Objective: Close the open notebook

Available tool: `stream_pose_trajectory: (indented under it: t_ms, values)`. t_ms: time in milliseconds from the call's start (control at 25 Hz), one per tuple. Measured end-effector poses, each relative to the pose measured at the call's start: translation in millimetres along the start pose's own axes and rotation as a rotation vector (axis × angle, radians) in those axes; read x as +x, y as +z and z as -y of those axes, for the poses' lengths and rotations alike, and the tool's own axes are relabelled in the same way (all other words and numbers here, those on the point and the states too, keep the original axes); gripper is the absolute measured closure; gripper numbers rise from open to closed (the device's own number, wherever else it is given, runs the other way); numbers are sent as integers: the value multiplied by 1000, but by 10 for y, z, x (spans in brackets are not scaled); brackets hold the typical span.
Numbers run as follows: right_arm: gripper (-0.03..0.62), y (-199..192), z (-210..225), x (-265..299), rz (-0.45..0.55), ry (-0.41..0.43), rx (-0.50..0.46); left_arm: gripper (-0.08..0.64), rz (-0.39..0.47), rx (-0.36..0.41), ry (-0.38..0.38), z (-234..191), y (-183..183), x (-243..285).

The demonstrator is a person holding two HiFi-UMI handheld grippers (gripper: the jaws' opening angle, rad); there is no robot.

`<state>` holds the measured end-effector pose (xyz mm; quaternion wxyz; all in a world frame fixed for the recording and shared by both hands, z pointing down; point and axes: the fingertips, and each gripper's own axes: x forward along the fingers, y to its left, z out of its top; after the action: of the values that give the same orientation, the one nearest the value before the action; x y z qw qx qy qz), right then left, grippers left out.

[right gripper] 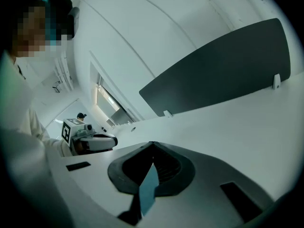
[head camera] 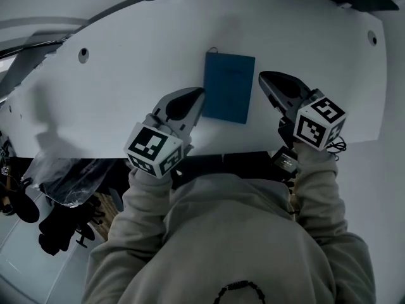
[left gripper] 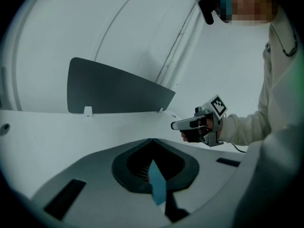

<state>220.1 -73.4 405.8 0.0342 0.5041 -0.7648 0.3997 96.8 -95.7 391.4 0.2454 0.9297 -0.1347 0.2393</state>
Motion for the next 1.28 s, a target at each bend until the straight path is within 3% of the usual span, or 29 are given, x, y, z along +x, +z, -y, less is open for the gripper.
stream_pose_trajectory:
  t_ms: [160, 320, 440, 720, 960, 1280]
  values:
    - [572, -133, 139, -11, -25, -10, 8, 557, -31, -22, -38, 44, -120, 203]
    - [572, -253, 240, -8, -51, -5, 12, 558, -69, -126, -57, 26, -322, 355]
    - [572, -307, 360, -51, -83, -3, -8, 558, -105, -125, -60, 59, -487, 440]
    - [572, -572, 576, -52, -119, -19, 55, 557, -234, -136, -72, 84, -869, 585]
    - [572, -836, 609, 64, -154, -19, 92, 558, -284, -103, -53, 35, -1104, 661]
    - [572, -1063, 707, 201, -185, -34, 120, 558, -309, -124, -38, -13, -1379, 765]
